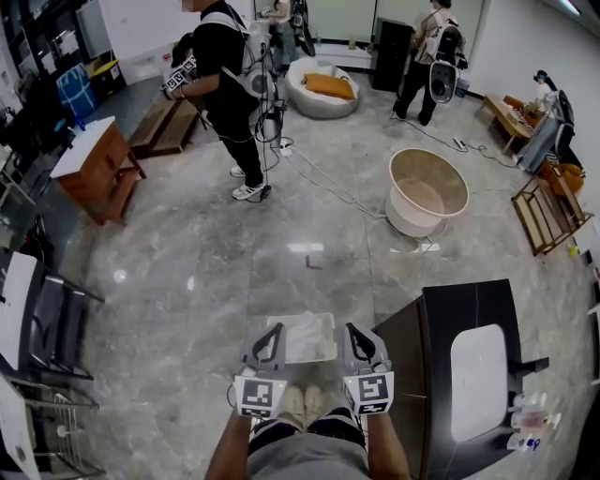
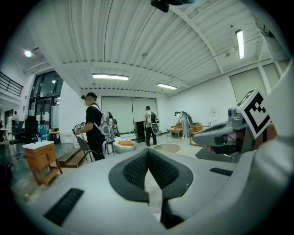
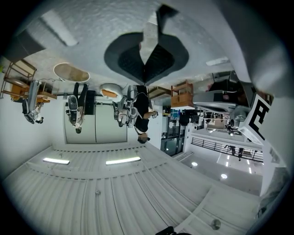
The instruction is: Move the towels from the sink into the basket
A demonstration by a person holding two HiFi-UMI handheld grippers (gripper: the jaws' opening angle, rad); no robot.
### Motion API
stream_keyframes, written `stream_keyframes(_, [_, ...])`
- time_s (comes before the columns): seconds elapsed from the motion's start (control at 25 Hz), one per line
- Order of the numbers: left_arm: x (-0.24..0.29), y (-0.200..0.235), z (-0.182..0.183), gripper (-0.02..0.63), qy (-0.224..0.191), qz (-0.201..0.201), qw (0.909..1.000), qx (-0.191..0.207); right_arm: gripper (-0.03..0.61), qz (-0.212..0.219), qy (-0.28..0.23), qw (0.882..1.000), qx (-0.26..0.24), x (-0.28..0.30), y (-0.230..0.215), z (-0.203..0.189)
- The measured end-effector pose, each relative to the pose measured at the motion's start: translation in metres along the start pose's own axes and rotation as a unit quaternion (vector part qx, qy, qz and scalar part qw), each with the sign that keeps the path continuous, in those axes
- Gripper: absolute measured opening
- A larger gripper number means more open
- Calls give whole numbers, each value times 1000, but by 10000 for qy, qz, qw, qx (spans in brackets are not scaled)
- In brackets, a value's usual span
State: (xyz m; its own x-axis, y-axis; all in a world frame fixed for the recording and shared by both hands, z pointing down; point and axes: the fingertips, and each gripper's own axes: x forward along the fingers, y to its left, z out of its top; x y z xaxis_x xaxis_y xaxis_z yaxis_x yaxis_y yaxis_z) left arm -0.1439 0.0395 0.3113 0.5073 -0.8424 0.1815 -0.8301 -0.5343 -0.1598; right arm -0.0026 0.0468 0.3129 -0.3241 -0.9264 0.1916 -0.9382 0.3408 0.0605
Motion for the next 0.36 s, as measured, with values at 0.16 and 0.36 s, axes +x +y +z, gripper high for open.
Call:
stream_keyframes(0.16, [0,-2,5,9,38,-7,9998,-178,-2,-15,-3,10000,31,-2,-3,0])
stream_keyframes(0.36, [5,1,9,9,-18,-54,10000,9,-2,-72,-47,10000,-5,0,-9,6])
